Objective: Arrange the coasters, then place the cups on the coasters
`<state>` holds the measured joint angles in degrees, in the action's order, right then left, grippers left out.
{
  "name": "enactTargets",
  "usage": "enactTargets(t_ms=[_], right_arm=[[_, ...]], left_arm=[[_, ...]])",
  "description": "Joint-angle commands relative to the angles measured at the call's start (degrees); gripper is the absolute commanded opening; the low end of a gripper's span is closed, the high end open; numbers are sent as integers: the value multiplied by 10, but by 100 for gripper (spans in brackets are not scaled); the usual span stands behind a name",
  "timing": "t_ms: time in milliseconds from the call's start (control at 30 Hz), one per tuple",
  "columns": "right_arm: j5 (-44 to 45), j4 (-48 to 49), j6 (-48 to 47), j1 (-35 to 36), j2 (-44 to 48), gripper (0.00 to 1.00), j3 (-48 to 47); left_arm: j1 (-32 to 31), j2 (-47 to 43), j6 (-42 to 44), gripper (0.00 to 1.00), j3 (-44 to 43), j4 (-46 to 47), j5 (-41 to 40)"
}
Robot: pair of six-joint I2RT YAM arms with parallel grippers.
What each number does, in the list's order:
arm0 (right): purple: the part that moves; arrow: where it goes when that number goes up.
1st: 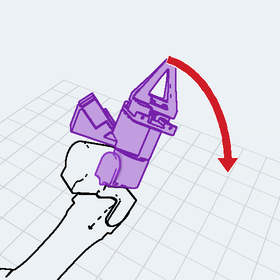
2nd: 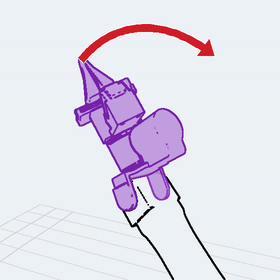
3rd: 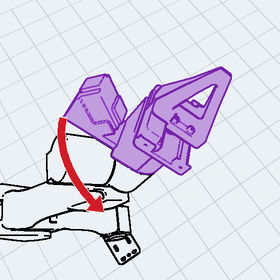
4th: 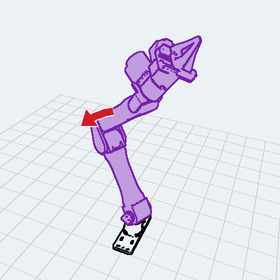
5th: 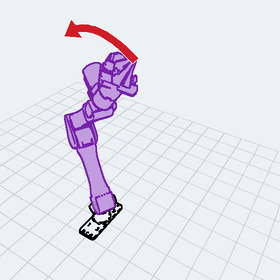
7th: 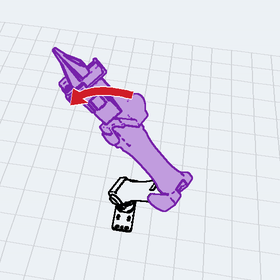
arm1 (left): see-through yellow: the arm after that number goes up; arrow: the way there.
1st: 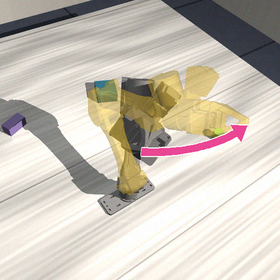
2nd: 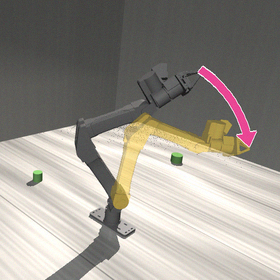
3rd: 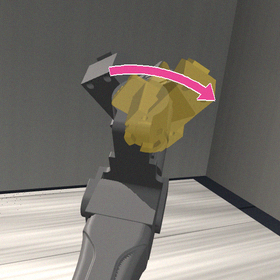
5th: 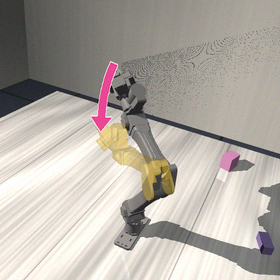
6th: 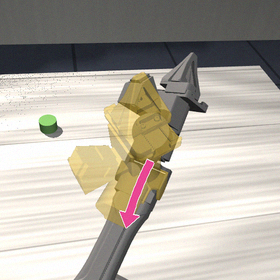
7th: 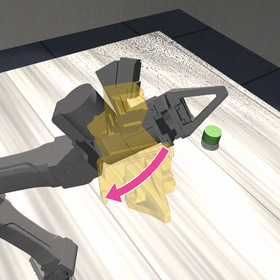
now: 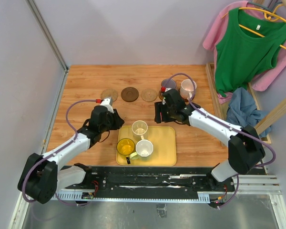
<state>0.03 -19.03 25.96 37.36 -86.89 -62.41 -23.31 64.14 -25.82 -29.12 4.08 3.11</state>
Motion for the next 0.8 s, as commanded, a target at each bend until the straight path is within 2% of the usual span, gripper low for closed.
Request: enactTargets(t_ms=[0,133,233,500,767], right_arm=[[-29,8,-4,23,16,61,16],[-15,8,-4,27,34,61,40],[-6,17,-1,27,59,61,67],[-9,46,-3,27,115,62,130],[-44,55,-12,27,111,63,146]], left_arm=[[-24,16,5,21,-1,-11,-5],[-43,35,2,8,-18,-28,-13],[-64,58,-2,2,-36,-46,-25],[-121,130,-21,1,-87,-73,-41],[-166,172,-42,1,-108,-61,-41]])
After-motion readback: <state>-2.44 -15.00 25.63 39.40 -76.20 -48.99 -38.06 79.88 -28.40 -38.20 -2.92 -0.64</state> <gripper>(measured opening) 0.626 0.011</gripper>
